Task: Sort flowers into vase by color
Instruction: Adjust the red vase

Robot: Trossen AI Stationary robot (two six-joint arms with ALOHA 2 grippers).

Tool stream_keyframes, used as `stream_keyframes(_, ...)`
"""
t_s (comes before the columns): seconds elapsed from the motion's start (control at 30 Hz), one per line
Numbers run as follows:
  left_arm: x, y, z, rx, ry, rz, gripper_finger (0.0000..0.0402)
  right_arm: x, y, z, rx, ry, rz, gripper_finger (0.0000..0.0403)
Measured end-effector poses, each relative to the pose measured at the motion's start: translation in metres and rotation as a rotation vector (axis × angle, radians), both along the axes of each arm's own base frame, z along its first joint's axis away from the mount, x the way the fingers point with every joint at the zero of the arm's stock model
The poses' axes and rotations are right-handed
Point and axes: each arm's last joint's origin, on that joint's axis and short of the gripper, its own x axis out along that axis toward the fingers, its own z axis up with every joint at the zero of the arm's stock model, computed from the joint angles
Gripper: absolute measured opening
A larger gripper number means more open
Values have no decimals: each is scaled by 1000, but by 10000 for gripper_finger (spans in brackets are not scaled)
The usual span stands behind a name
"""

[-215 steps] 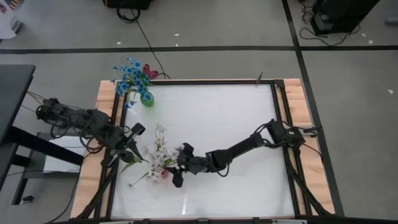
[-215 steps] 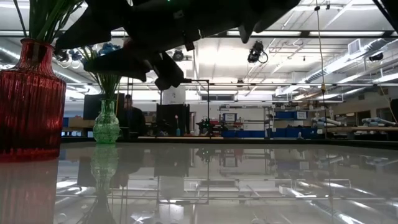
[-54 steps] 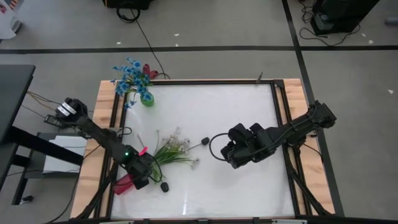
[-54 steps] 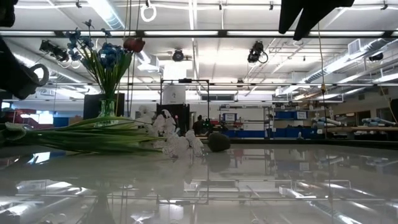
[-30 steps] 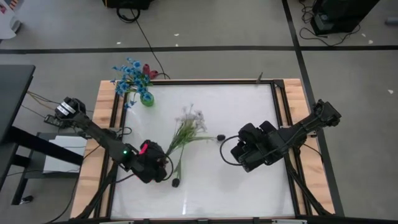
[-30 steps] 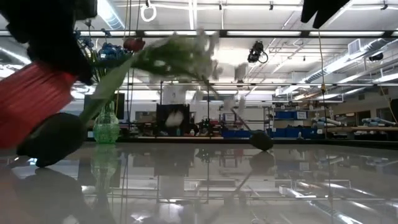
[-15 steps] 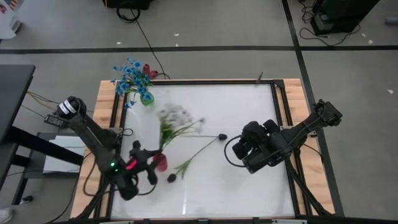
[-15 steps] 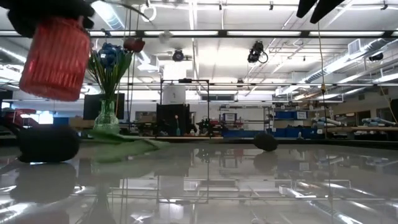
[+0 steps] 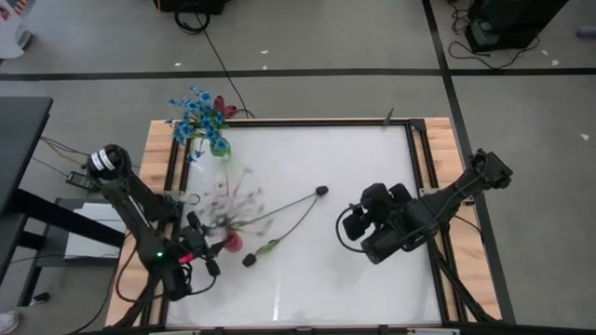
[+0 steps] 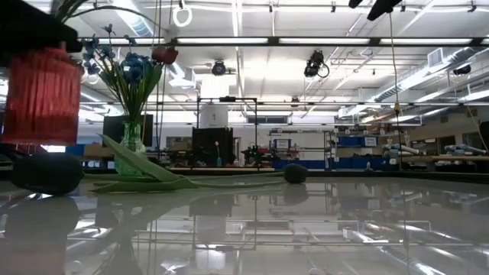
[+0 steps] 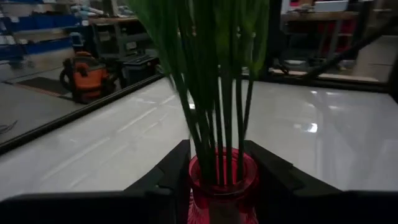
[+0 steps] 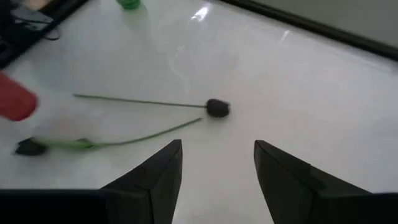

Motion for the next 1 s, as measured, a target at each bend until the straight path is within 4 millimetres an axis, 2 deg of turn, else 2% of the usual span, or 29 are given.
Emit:
stream_keyframes(0.2,-24,0,-18,64,24,-109,128,-1,10,0,53,-33,20,207)
stream_keyframes(0.4,-49,4,-38,-4,3,-222,128,-3,15,-1,140,-43,-14,207)
stream_keyframes(0.73,-54,10,-47,-16,47,-240,129,8,17,-10,263,-26,-73,218)
stream_keyframes(1.0,-54,10,-50,-36,150,-252,230,15,17,-25,427,-72,-201,258)
